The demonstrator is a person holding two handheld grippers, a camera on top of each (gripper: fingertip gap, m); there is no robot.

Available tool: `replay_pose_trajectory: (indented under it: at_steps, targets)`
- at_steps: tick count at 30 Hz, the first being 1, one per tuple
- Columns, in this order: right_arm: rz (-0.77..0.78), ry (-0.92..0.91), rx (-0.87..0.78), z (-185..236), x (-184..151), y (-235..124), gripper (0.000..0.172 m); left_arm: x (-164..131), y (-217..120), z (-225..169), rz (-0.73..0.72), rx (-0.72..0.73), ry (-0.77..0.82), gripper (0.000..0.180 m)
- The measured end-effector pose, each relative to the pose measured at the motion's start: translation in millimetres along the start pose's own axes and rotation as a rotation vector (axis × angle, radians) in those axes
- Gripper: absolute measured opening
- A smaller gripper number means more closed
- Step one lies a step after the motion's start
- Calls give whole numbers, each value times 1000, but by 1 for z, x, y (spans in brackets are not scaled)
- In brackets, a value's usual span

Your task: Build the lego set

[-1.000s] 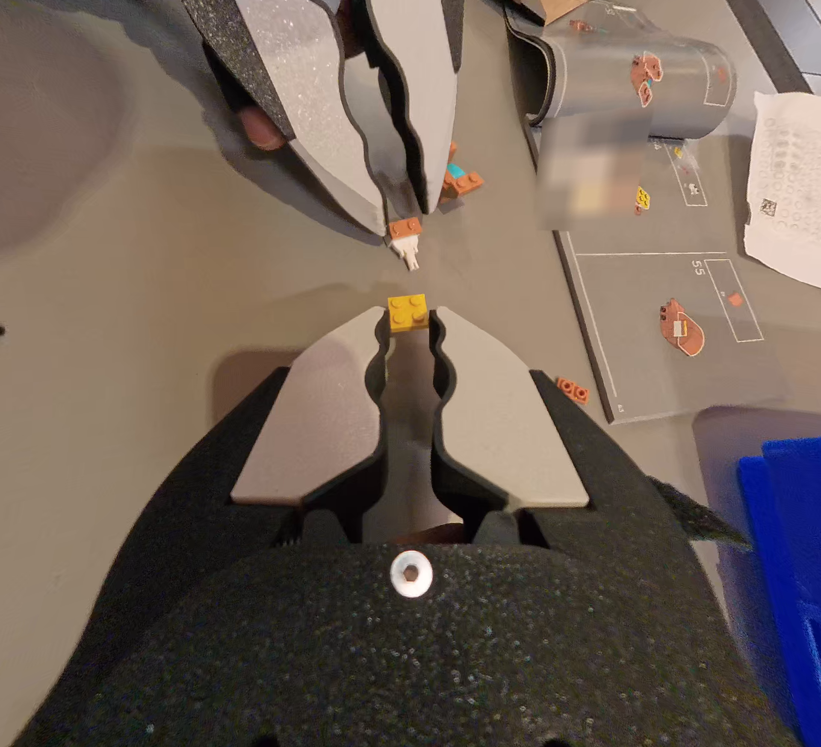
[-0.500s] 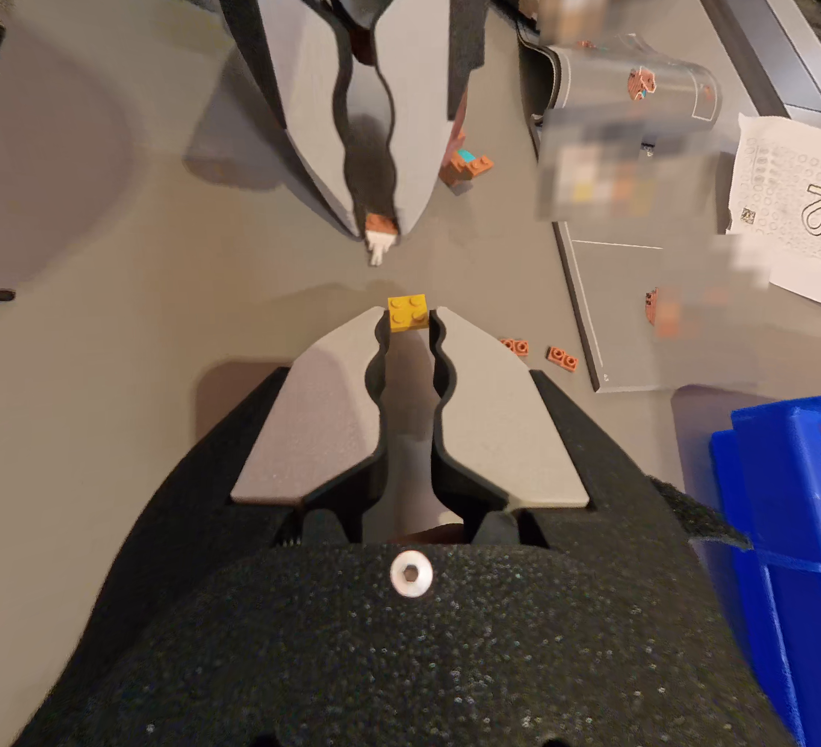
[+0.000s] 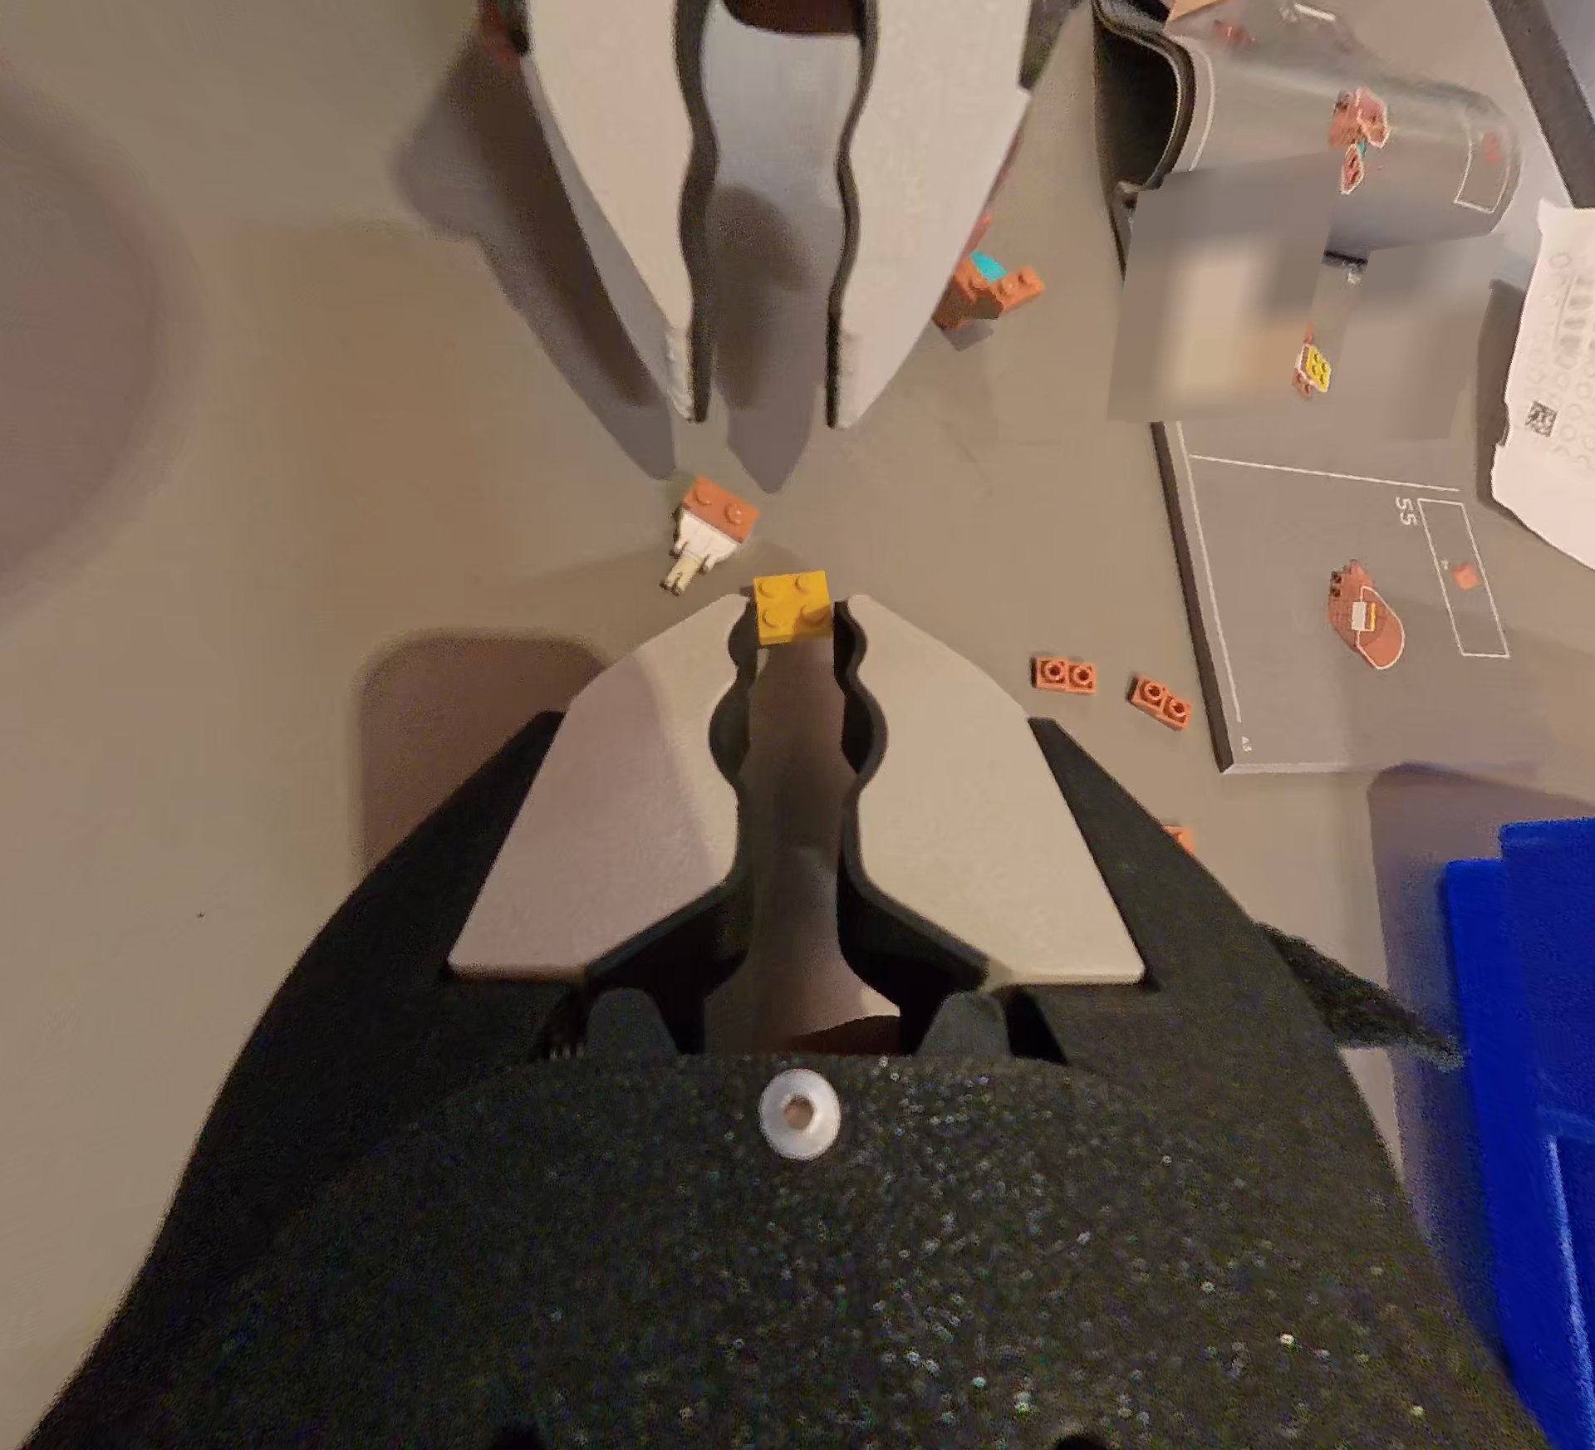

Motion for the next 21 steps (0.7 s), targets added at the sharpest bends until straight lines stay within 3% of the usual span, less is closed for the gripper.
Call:
replay_pose_trajectory:
  at_steps: [5, 12, 17, 21]
  targets:
    - [20, -33, 22, 11, 5, 5, 16, -6, 9, -19, 54, 88, -183, 20]
    - [1, -53, 29, 31, 24, 9, 16, -25, -2, -15, 113, 223, -291, 24]
    - [-20, -49, 10, 38, 33, 15, 16, -35, -19, -28, 55, 189, -409, 24]
    - [-32, -34, 22, 33, 33, 8, 16, -27, -13, -36, 20, 180, -475, 23]
Point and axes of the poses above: each gripper's, where its closed fingertips meet, y out along the fingers, x out of its top, z = x × y across the jaws, the point moved 8 cm from there along -y, back along the fingers, and after that the axes turned 4 degrees about z, right-handed, at the moved point
